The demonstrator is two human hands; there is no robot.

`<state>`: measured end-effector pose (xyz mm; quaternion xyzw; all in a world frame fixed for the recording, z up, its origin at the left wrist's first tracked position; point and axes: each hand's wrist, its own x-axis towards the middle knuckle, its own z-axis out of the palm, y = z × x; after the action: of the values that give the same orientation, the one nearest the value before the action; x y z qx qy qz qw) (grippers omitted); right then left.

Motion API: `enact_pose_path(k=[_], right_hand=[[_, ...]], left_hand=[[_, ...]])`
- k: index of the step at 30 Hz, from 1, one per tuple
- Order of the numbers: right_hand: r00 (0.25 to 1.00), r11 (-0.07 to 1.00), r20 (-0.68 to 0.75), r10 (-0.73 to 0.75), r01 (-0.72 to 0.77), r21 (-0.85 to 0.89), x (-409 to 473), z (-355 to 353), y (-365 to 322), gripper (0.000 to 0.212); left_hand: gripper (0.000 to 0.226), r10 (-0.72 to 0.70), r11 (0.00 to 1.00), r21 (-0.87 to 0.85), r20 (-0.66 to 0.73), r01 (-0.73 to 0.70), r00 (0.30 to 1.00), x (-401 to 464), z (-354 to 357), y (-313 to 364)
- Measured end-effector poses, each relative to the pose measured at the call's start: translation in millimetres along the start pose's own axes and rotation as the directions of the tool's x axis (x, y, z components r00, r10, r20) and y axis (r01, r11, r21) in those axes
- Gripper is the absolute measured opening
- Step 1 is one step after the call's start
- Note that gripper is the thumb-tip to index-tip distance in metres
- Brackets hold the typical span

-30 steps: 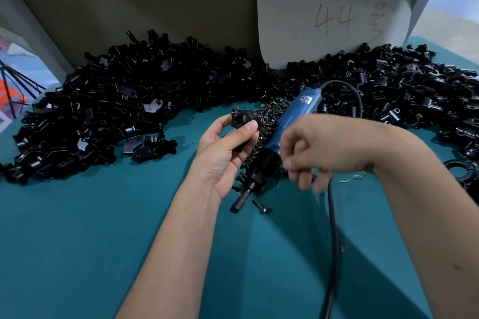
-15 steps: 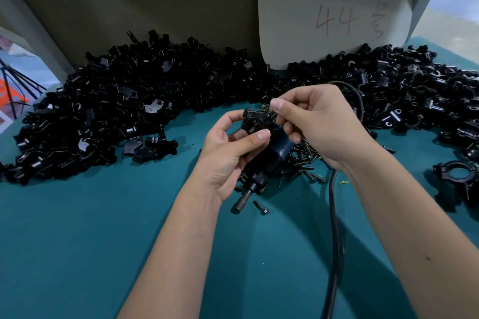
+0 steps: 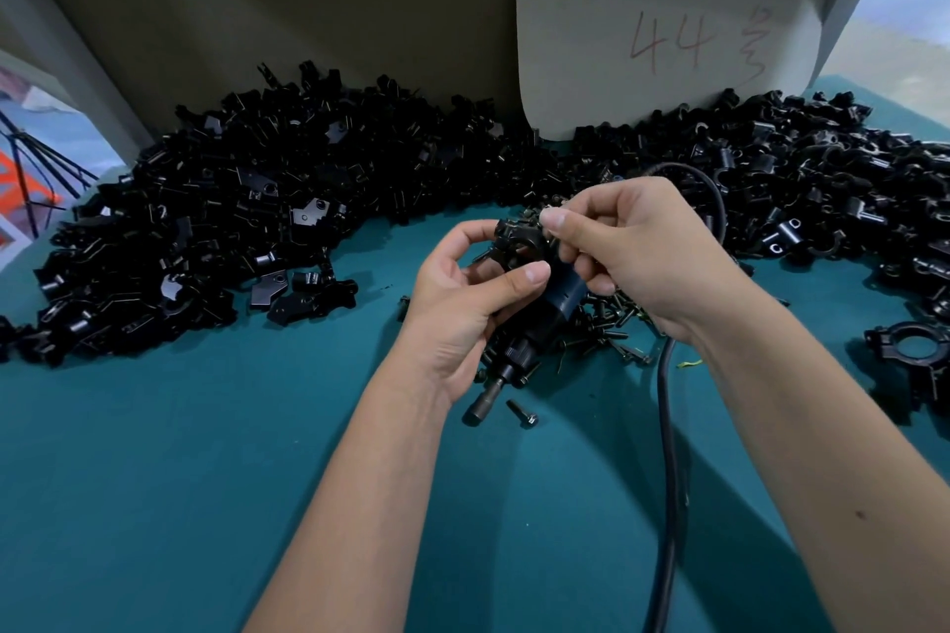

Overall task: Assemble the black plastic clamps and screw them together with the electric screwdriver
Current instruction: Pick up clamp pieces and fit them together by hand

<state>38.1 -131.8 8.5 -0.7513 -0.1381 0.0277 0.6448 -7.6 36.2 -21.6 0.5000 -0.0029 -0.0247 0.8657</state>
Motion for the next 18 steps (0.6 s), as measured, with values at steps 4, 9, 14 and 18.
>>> enact_pose_path(k=[4, 9, 14, 18], right_hand=[[0.996, 0.996, -0.069, -0.05, 0.055, 0.075, -1, 6, 4, 0.015], [0.972, 0.901, 0.23, 0.04, -0.135, 0.413, -6, 9, 3, 0.023], [0.985, 0.894, 0.158, 0.074, -0.136, 0.428, -6, 10, 2, 0.012], [0.988, 0.859, 0.136, 0.076, -0.134, 0.494, -5, 12, 5, 0.015]], left_hand=[[0.047, -0.013, 0.996, -0.09, 0.01, 0.014, 1.0, 1, 4, -1], [0.054, -0.036, 0.961, -0.275, -0.01, 0.032, 0.999, 3, 8, -5], [0.051, -0.029, 0.967, -0.252, 0.004, 0.029, 1.0, 2, 4, -5], [0.042, -0.029, 0.974, -0.225, 0.03, 0.035, 0.999, 2, 7, -7]])
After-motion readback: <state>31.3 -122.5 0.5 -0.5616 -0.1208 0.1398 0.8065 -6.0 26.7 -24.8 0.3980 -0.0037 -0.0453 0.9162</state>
